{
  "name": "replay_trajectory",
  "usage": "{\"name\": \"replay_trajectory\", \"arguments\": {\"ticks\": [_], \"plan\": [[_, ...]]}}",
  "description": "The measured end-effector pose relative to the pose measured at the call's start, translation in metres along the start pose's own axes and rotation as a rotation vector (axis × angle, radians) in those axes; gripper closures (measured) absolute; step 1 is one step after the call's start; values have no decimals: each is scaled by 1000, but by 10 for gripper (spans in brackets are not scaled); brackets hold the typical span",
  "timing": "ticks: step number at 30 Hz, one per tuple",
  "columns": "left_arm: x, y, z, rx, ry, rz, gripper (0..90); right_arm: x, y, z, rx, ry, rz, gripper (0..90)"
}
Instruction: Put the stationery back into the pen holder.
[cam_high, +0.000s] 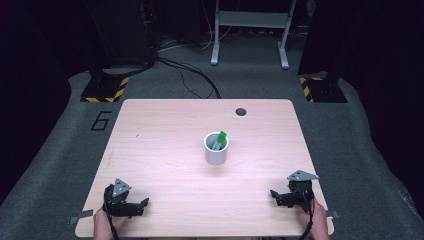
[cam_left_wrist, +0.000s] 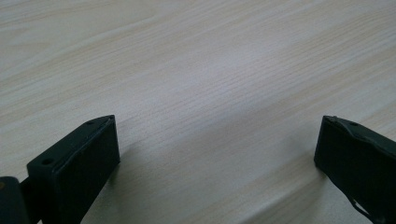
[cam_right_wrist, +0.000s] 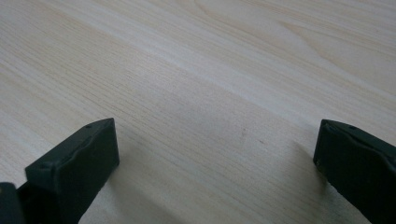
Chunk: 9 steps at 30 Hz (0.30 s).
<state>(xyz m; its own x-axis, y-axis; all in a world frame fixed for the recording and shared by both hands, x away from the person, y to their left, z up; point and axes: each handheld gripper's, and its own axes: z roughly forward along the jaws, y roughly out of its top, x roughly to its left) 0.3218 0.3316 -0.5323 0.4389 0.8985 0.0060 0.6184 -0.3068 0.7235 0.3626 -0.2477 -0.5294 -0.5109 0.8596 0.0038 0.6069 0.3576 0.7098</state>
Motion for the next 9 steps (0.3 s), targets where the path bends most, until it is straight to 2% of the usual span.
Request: {"name": "replay_trajectory", "arguments": {"ticks": [9], "plan": [[2,0,1,-4,0,3,0,0,0,0,2,-1,6,0]]}}
